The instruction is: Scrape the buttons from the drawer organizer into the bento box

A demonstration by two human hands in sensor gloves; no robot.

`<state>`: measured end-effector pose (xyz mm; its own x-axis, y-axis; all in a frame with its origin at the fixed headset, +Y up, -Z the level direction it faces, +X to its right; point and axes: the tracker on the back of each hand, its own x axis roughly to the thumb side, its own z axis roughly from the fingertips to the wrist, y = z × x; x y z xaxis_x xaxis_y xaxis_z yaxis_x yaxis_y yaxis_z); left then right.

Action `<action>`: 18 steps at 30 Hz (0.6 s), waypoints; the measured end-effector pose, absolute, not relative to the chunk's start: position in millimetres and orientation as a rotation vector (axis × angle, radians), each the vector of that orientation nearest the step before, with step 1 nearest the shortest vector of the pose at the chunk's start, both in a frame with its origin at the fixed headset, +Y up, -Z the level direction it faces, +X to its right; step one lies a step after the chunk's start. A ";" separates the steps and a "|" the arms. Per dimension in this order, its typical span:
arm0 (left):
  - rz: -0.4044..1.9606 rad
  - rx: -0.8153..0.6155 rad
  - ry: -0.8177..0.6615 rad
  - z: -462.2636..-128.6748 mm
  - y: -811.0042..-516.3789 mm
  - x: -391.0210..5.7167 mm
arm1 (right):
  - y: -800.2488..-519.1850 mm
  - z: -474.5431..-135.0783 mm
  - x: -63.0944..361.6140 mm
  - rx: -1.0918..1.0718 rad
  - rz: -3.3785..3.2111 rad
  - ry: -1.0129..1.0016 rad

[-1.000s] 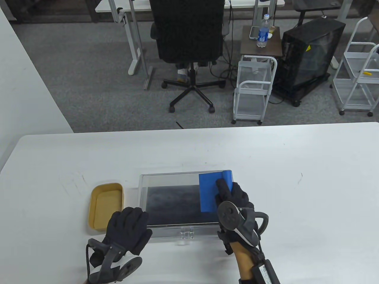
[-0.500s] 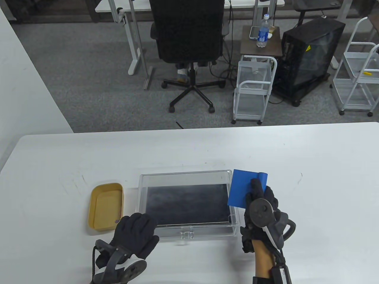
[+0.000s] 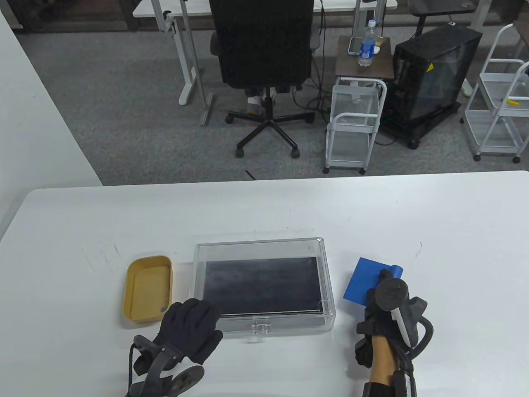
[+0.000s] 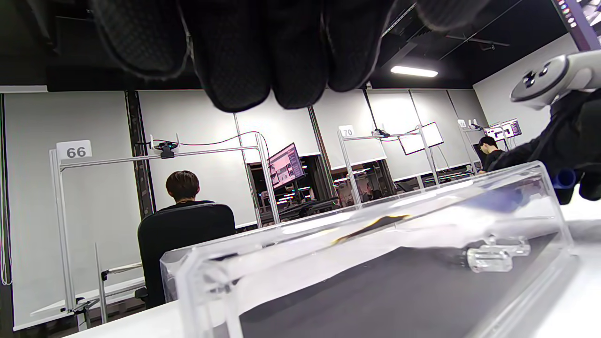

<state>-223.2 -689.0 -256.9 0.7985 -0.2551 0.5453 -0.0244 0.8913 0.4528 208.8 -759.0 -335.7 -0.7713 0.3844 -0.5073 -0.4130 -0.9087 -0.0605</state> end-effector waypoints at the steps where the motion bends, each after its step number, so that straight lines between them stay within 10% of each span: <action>1: -0.128 0.460 -0.640 -256.8 -688.6 -223.0 | -762.9 -337.4 207.3 -0.724 2.628 0.125; 5: -0.127 0.453 -0.652 -256.5 -689.4 -221.8 | -779.7 -344.1 195.7 -0.686 2.762 0.379; 18: -0.130 0.448 -0.657 -256.7 -690.2 -221.3 | -768.1 -346.7 191.8 -0.713 2.818 0.196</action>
<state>-221.3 -690.2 -256.7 0.7875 -0.2562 0.5605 -0.0229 0.8967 0.4420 191.8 -768.1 -346.7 -0.8557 0.1864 -0.4827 -0.2515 -0.9651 0.0733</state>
